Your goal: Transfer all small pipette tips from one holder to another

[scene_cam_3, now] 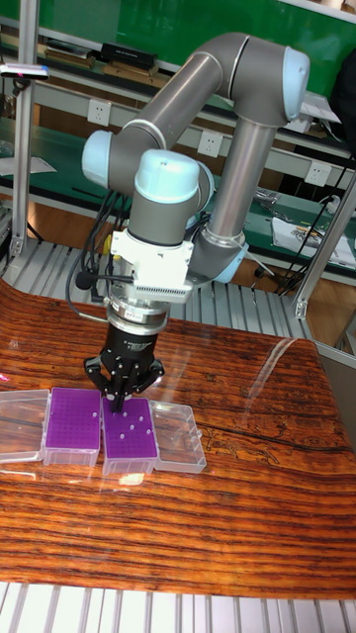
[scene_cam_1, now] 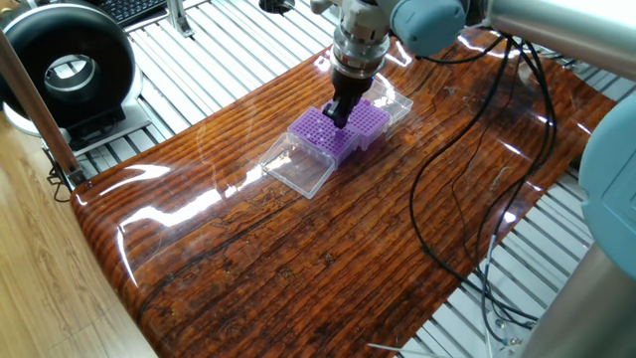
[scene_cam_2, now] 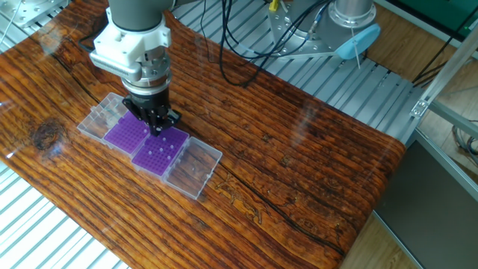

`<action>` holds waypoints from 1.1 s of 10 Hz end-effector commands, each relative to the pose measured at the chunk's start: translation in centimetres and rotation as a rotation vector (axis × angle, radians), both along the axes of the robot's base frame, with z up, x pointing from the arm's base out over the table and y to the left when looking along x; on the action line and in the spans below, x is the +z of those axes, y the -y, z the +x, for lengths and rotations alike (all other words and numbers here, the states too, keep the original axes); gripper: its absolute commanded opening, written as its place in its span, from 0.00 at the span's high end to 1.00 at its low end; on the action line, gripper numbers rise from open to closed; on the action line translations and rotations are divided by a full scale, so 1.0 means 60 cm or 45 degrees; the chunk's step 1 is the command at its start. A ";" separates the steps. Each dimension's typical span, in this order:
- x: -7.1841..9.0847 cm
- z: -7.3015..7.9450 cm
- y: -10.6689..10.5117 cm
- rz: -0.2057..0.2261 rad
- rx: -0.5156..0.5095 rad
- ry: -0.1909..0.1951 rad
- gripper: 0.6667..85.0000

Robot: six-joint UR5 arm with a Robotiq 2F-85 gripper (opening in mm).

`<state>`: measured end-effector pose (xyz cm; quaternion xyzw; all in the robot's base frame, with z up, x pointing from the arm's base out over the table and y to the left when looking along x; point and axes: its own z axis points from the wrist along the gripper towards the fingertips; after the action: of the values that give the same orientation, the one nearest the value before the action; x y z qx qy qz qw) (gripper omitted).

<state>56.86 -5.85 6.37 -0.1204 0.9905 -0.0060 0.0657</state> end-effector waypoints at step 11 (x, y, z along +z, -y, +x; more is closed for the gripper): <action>0.066 -0.008 0.037 -0.002 0.049 -0.040 0.99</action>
<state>56.13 -7.10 9.84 -0.1287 0.9905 -0.0086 0.0483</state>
